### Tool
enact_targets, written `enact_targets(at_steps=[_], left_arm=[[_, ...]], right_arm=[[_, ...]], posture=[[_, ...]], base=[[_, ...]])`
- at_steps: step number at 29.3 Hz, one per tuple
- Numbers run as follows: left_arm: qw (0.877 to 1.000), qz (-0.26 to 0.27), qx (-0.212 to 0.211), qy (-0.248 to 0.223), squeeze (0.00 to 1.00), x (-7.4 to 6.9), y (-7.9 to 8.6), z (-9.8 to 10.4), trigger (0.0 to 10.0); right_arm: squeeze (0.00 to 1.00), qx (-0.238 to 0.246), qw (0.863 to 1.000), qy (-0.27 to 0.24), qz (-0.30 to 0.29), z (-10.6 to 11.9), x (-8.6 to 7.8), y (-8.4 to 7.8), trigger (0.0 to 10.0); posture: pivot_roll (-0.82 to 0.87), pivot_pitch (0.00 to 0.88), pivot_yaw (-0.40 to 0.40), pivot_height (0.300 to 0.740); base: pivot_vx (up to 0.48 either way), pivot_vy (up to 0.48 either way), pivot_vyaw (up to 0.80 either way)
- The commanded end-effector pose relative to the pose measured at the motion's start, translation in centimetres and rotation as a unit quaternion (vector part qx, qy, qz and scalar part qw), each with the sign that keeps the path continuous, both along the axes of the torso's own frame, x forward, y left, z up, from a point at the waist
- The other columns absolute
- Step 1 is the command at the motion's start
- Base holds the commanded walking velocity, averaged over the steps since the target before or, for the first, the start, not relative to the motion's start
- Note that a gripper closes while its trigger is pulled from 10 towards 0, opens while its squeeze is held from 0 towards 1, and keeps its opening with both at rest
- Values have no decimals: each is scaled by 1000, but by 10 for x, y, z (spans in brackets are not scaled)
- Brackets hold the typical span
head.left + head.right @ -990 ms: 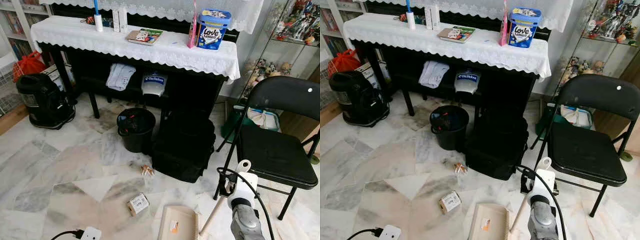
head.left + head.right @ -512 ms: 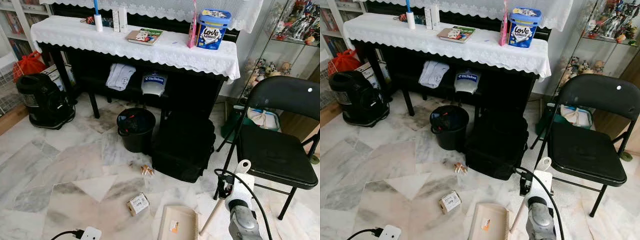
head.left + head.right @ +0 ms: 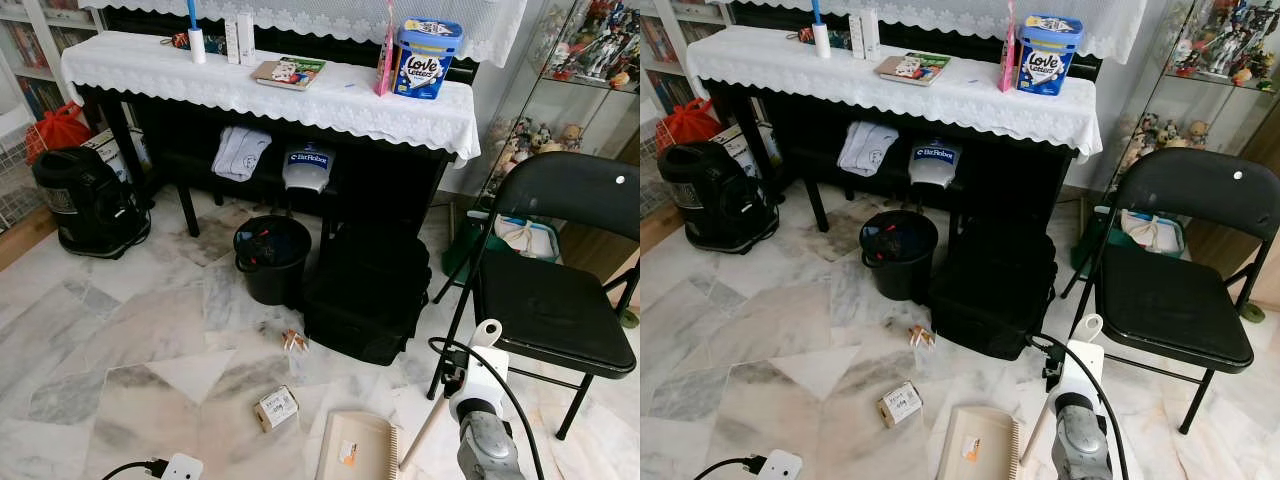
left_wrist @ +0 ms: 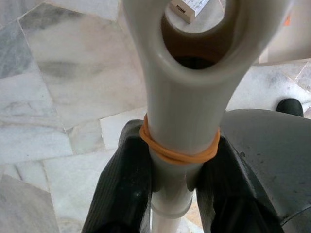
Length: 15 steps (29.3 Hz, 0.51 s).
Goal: Sweep floor
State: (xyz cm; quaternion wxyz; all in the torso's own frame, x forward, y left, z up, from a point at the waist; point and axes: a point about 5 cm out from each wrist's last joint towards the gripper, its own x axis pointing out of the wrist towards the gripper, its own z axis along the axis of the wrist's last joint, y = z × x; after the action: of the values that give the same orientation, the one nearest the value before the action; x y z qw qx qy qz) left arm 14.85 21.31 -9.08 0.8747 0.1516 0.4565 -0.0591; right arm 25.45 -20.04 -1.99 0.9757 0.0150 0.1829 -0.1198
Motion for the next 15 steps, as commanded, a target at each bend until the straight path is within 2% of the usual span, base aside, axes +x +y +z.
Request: enact_targets(at_steps=[1, 15], left_arm=[[999, -6, -32, 16, 0, -9, -16, -6, 10000], [999, -6, -31, 17, 0, -9, -16, -6, 10000]], right_arm=[[0, 2, 1000, -6, -4, 2, 1, -2, 0], [0, 9, 1000, -1, 1, -1, -1, 2, 0]], posture=[[-9, 0, -109, 740], [-8, 0, -107, 740]], base=[[0, 0, 0], [0, 0, 0]])
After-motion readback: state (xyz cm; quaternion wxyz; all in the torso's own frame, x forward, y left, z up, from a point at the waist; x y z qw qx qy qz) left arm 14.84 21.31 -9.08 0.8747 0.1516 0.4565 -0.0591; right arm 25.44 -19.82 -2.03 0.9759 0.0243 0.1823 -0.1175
